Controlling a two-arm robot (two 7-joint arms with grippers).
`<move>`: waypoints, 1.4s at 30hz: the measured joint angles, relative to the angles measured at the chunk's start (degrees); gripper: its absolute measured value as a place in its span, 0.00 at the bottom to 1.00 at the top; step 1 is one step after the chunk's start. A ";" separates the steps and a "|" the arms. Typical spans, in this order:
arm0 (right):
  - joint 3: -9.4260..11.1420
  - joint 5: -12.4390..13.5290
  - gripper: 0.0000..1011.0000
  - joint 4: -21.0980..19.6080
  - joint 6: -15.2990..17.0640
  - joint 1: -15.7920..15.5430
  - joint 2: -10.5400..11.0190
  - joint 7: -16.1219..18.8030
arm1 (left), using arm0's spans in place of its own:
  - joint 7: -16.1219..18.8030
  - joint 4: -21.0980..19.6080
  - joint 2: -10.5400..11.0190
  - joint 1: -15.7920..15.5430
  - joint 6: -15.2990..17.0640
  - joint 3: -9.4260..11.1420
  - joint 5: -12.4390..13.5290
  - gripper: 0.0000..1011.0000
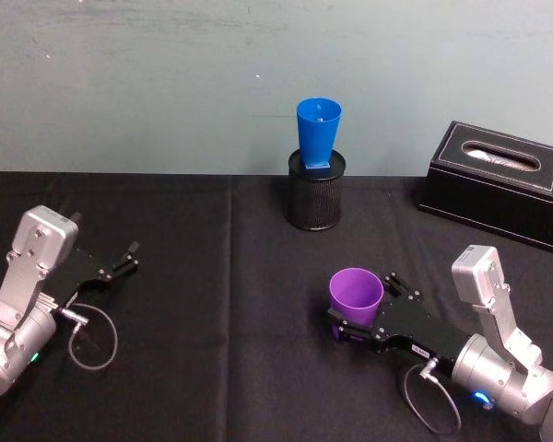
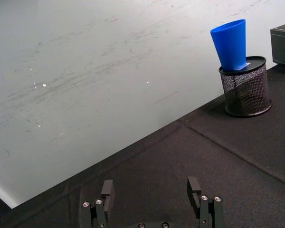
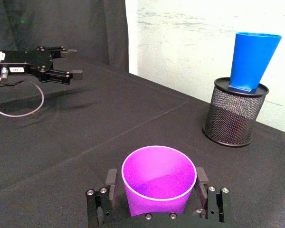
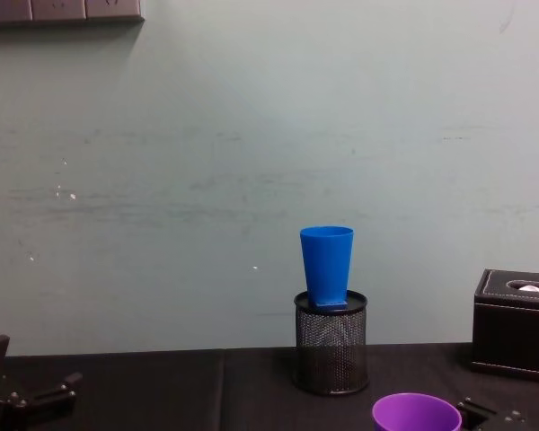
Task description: Pick up one cup with a gripper and tap it against the other cup.
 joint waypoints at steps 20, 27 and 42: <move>-0.07 0.09 0.88 -0.03 0.14 -0.03 0.07 0.03 | 0.00 0.00 0.00 0.00 0.00 0.00 0.00 1.00; -0.08 0.12 0.75 -0.07 0.18 -0.03 0.09 0.04 | 0.00 0.00 0.00 0.00 0.00 0.00 0.00 1.00; -0.08 0.15 0.72 -0.09 0.19 -0.03 0.10 0.07 | 0.00 0.00 0.00 0.00 0.00 0.00 0.00 1.00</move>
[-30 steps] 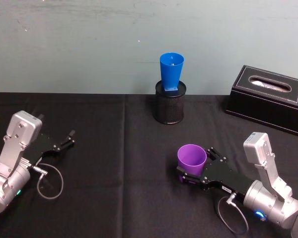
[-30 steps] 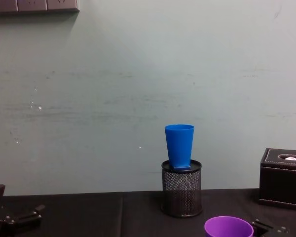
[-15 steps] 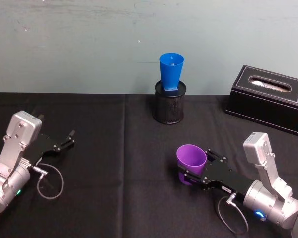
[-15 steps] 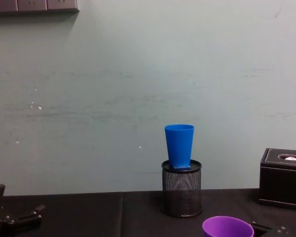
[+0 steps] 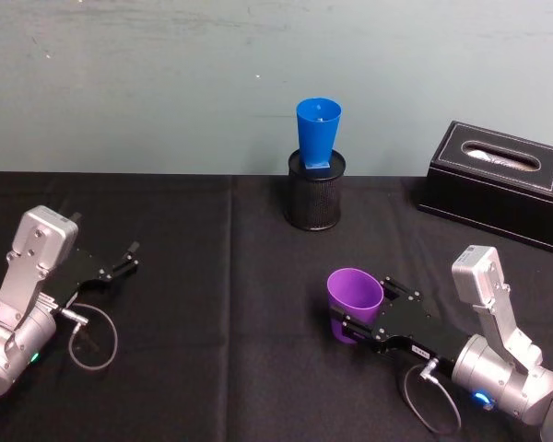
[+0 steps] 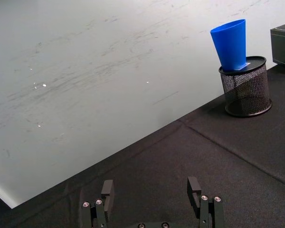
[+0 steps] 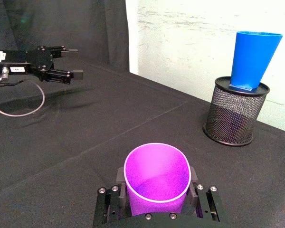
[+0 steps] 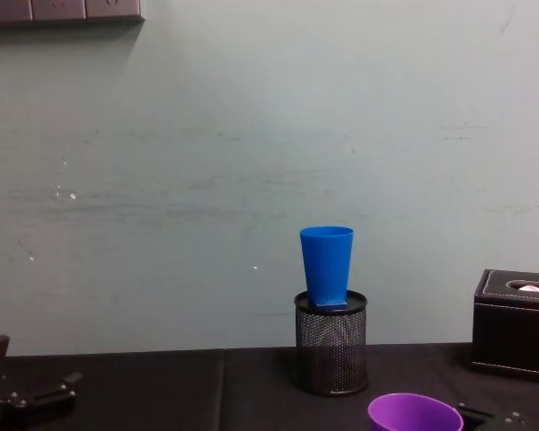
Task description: Pick up one cup with a gripper and tap it against the other cup.
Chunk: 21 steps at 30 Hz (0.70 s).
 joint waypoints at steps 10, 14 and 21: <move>0.00 0.00 0.72 0.00 0.00 0.00 0.00 0.02 | 0.00 0.00 0.00 0.00 0.00 0.00 0.00 1.00; 0.00 0.00 0.72 0.00 0.00 0.00 0.00 0.02 | 0.00 0.00 0.00 0.00 0.00 0.00 0.00 1.00; 0.00 0.00 0.72 0.00 0.00 0.00 0.00 0.01 | 0.00 0.00 0.00 0.00 0.00 0.00 0.00 1.00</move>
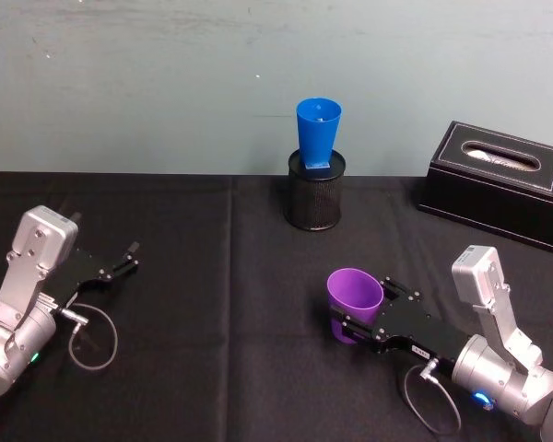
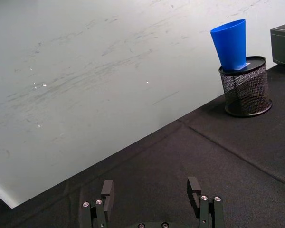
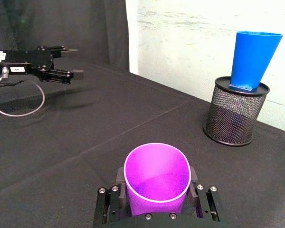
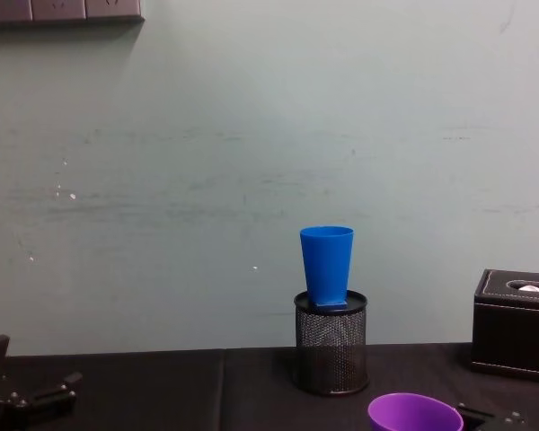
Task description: Pick up one cup with a gripper and tap it against the other cup.
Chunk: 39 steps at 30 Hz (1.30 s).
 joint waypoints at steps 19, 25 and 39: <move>0.00 0.00 0.72 0.00 0.00 0.00 0.00 0.00 | 0.00 0.00 0.00 0.00 0.00 0.00 0.00 1.00; -0.16 -0.35 0.72 -0.30 0.18 0.17 0.08 0.09 | 0.00 0.00 0.00 0.00 0.00 0.00 0.00 1.00; 0.94 1.59 0.72 -6.65 5.58 -1.10 1.21 -0.38 | 0.00 0.00 0.00 0.00 0.00 0.00 0.00 1.00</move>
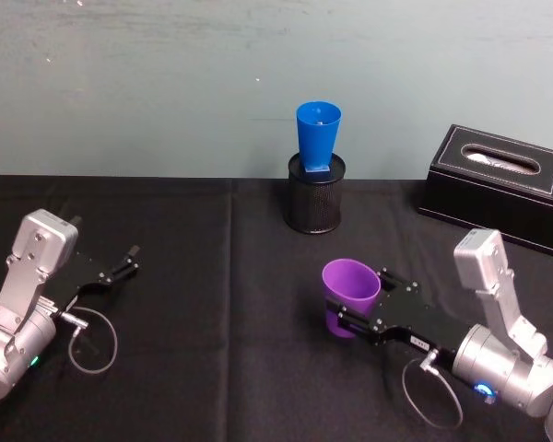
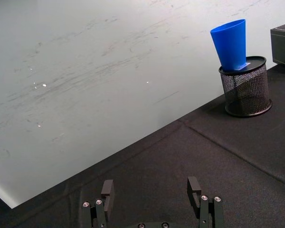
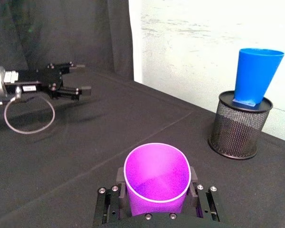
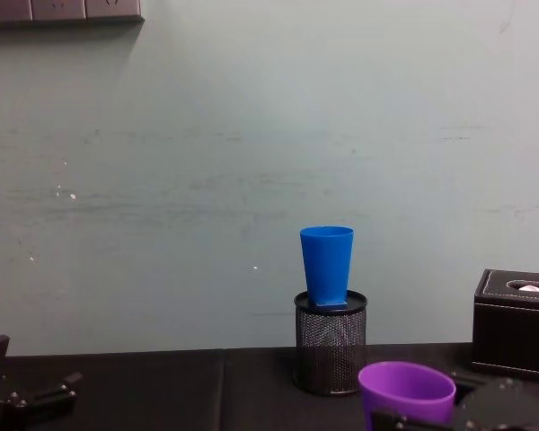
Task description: Pick up one cup with a gripper and tap it against the other cup.
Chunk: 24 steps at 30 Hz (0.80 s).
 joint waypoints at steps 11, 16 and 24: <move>0.91 1.63 0.72 -8.69 6.92 -0.53 3.32 -1.85 | 0.00 0.00 0.00 0.00 0.00 0.00 0.00 1.00; 1.31 2.53 0.72 -11.53 8.91 -0.04 4.48 -2.40 | 0.00 0.00 0.00 0.00 0.00 0.00 0.00 1.00; 1.57 3.71 0.72 -14.06 10.97 1.29 5.55 -2.98 | 0.00 0.00 0.00 0.00 0.00 0.00 0.00 1.00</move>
